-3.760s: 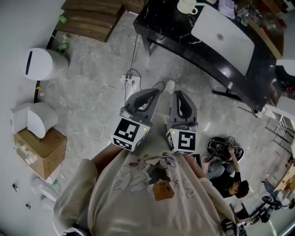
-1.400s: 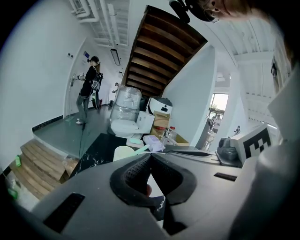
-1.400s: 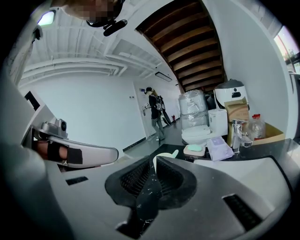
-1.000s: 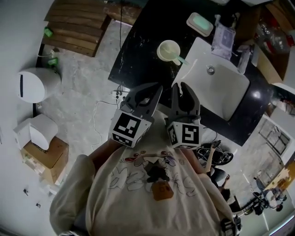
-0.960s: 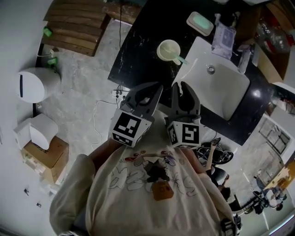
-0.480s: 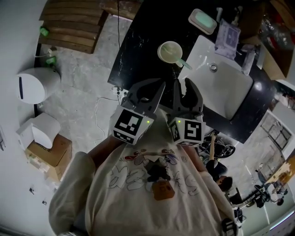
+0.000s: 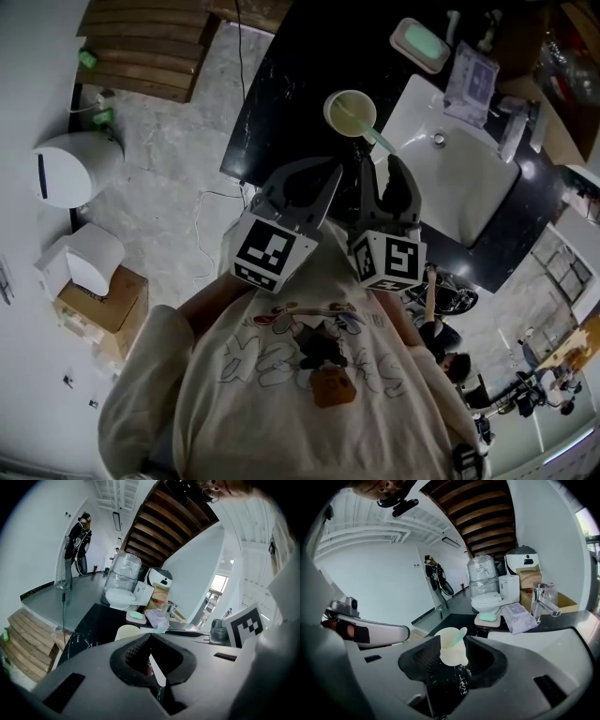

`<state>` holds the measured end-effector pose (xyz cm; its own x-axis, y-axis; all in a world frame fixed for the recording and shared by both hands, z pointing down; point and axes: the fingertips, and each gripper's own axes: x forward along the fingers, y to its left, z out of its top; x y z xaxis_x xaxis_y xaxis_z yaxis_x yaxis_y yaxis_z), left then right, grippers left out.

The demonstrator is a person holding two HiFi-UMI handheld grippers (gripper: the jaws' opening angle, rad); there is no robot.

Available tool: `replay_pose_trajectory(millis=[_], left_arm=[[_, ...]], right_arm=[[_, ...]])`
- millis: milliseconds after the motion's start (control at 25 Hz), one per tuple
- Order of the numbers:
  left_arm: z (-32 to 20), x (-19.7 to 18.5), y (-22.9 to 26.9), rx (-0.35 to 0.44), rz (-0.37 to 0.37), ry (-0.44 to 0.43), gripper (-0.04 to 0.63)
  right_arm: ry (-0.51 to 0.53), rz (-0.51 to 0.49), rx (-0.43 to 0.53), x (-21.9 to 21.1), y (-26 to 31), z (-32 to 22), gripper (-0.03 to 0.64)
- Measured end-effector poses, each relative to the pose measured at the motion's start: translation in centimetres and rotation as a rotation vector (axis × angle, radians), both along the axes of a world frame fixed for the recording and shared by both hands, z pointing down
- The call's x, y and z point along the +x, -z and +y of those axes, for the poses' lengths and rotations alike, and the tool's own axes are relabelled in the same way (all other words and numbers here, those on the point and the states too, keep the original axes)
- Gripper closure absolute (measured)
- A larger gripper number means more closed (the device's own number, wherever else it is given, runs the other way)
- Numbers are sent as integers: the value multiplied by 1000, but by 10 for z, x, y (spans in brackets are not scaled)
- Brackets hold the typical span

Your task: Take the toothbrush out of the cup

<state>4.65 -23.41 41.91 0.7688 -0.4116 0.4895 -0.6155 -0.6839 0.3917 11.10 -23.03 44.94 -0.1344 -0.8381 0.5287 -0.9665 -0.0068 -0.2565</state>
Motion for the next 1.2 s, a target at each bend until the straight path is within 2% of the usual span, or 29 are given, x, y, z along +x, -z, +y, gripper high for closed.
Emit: replay_pose_trajectory(millis=[720, 920, 1080, 1200], left_arm=[[-32, -6, -14, -31, 1, -16, 580], [-36, -11, -16, -37, 3, -16, 580], [-38, -13, -16, -36, 4, -14, 580], [-37, -16, -15, -33, 3, -14, 580]], right_arm=[[11, 46, -18, -9, -11, -30, 455], [21, 60, -42, -17, -16, -32, 476], [17, 73, -54, -18, -19, -32, 535], [23, 78, -56, -21, -18, -32, 541]])
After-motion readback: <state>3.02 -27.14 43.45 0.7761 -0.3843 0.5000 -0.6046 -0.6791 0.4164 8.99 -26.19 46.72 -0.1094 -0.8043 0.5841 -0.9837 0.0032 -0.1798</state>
